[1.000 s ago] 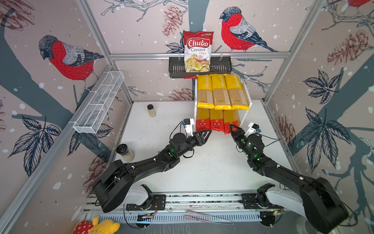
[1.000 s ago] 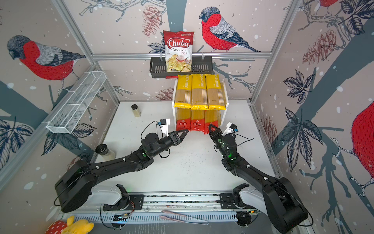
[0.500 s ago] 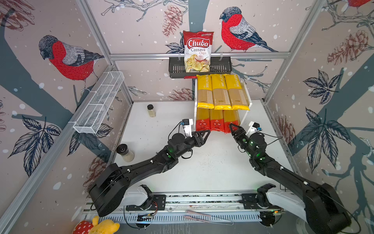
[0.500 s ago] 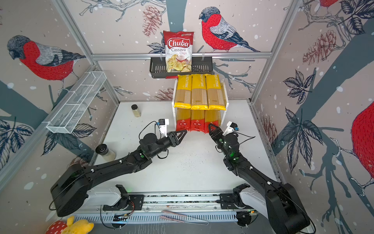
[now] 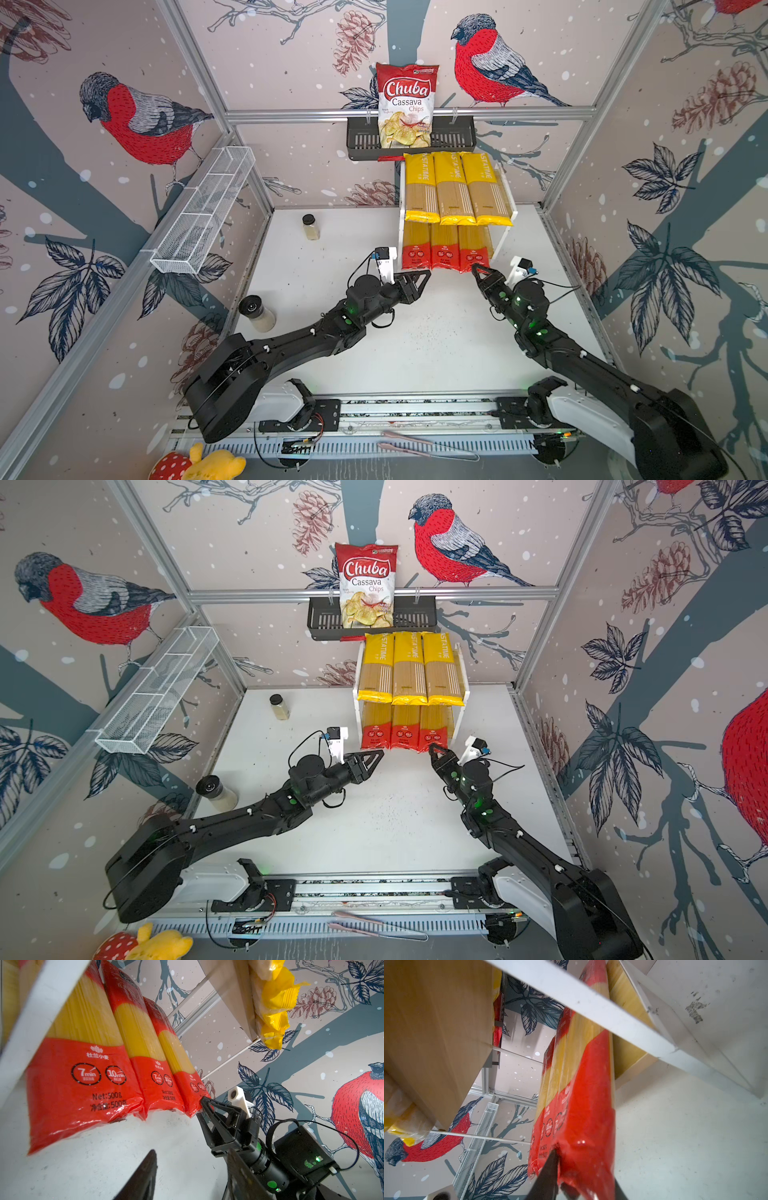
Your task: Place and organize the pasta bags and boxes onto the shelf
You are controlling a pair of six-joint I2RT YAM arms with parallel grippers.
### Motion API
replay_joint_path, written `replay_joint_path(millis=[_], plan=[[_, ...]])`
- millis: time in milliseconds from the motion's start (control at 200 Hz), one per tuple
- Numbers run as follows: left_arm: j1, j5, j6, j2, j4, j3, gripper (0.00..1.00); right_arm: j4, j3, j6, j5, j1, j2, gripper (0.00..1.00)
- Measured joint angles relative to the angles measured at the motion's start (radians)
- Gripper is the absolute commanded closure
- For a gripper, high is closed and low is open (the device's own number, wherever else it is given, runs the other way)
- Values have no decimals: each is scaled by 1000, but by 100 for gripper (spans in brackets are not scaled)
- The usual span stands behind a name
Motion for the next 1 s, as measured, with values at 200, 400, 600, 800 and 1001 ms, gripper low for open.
replay_joint_path(millis=[200,400,600,800,1001], plan=[[0,-7,2,-10,-8,-1,46,-49,83,-69,2,-27,72,81],[0,-26,11,-37,-25,-12,46,-47,77,-81,-20,-43,85,82],[0,-49,39,-52,-53,-12,46,-55,42,-82,-30,-50,40,83],[5,-58,66,-69,-89,-11,46,-76,39,-91,-54,-69,23,59],[11,-100,139,-144,-158,-16,44,-140,68,-123,-79,-70,16,46]])
